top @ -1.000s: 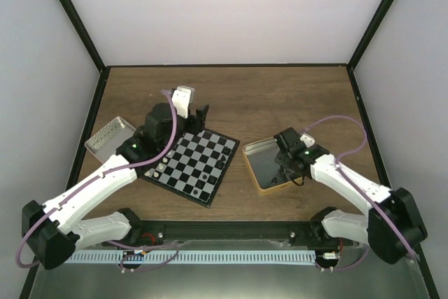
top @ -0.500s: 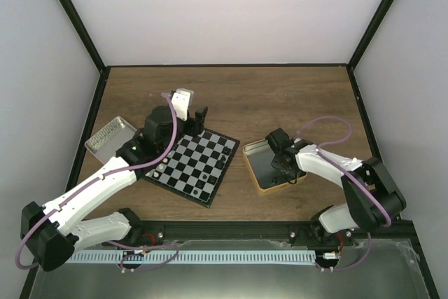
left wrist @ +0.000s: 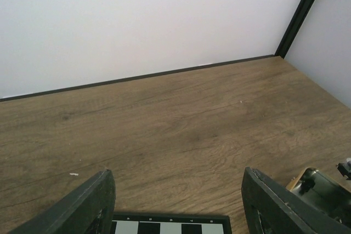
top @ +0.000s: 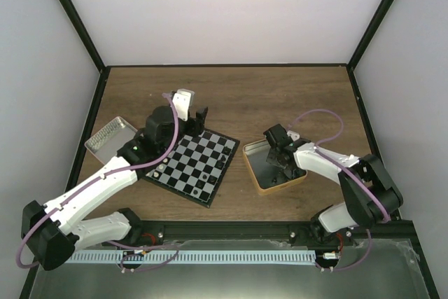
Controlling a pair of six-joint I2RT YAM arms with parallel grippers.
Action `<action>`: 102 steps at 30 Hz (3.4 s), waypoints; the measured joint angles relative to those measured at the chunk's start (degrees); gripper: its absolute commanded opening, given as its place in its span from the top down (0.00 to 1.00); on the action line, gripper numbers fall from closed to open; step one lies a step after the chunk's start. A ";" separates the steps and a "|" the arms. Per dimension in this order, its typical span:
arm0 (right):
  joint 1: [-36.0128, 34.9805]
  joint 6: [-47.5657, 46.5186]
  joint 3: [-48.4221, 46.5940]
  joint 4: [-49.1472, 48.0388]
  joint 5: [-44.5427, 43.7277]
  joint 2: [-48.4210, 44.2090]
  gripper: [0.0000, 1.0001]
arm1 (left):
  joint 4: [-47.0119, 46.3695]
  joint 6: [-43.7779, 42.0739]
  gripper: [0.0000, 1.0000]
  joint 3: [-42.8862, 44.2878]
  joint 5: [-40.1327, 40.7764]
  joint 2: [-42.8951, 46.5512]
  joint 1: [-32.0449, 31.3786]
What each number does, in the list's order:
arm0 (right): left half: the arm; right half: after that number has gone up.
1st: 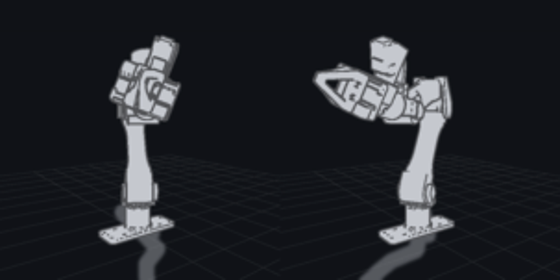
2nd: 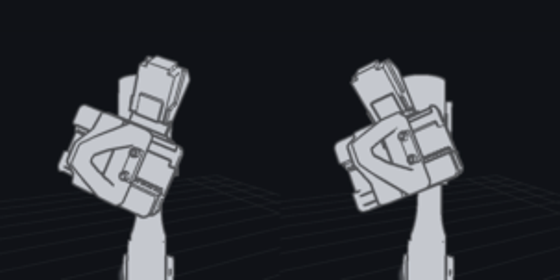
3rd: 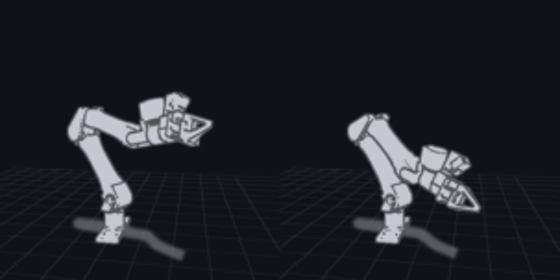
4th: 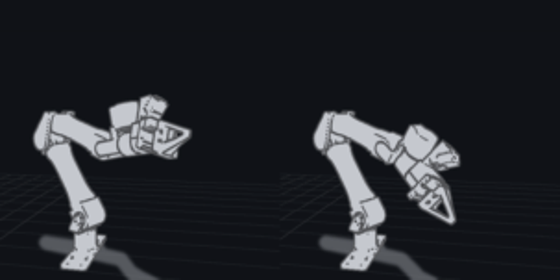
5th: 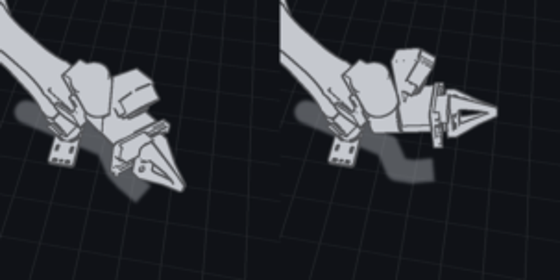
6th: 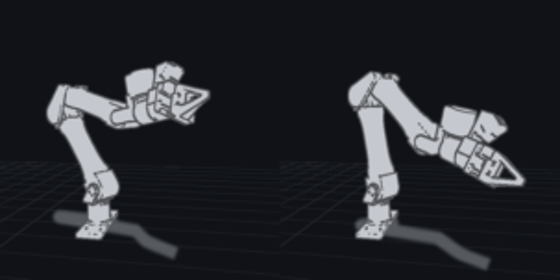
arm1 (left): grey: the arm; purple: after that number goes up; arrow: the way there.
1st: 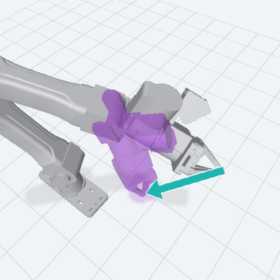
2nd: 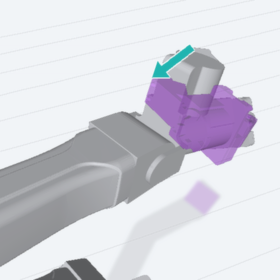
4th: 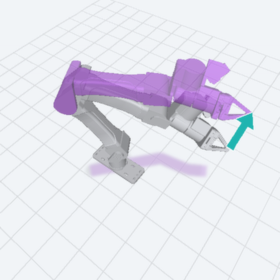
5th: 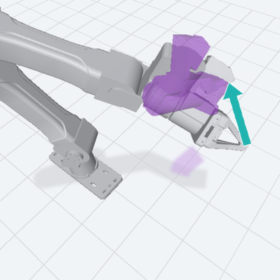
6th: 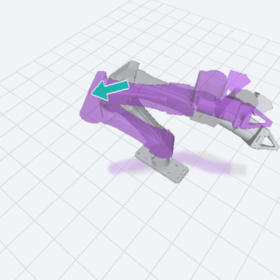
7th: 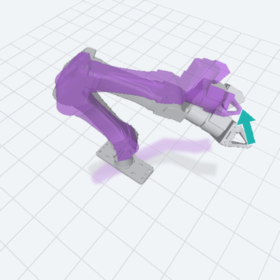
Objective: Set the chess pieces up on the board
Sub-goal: Pick up the chess piece from the storage box, then place the chess piece on the chessboard.
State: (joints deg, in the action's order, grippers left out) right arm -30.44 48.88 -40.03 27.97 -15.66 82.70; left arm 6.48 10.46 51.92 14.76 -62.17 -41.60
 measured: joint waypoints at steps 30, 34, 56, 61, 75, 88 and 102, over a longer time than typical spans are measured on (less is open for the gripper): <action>0.00 -4.33 -2.73 4.04 2.38 0.48 0.99 | 0.02 0.02 0.35 0.00 -0.02 -1.95 0.00; 0.00 -4.72 -3.72 4.11 2.29 0.83 0.99 | 0.02 0.02 0.35 0.00 -0.02 -1.95 0.00; -12.13 -12.15 -32.74 9.29 6.56 9.70 0.99 | -1.44 0.42 0.34 -0.81 16.59 10.08 0.00; -19.37 -15.63 -39.50 9.29 9.05 17.68 0.99 | -2.82 1.79 0.34 -3.13 25.44 11.72 0.00; -29.40 -20.79 -43.50 13.62 13.53 26.88 0.99 | -0.22 5.97 0.31 -3.13 34.27 10.25 0.94; -29.51 -21.20 -43.50 13.70 13.00 29.24 0.99 | -0.22 6.12 0.30 -3.19 34.25 10.27 1.18; -29.51 -21.22 -43.50 12.70 12.20 31.23 0.93 | -0.24 6.80 0.31 -3.21 33.48 9.40 1.51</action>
State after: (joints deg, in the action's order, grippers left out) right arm -59.94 27.66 -83.53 40.66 -3.46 113.93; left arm 6.24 17.26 48.71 48.25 -52.77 -40.10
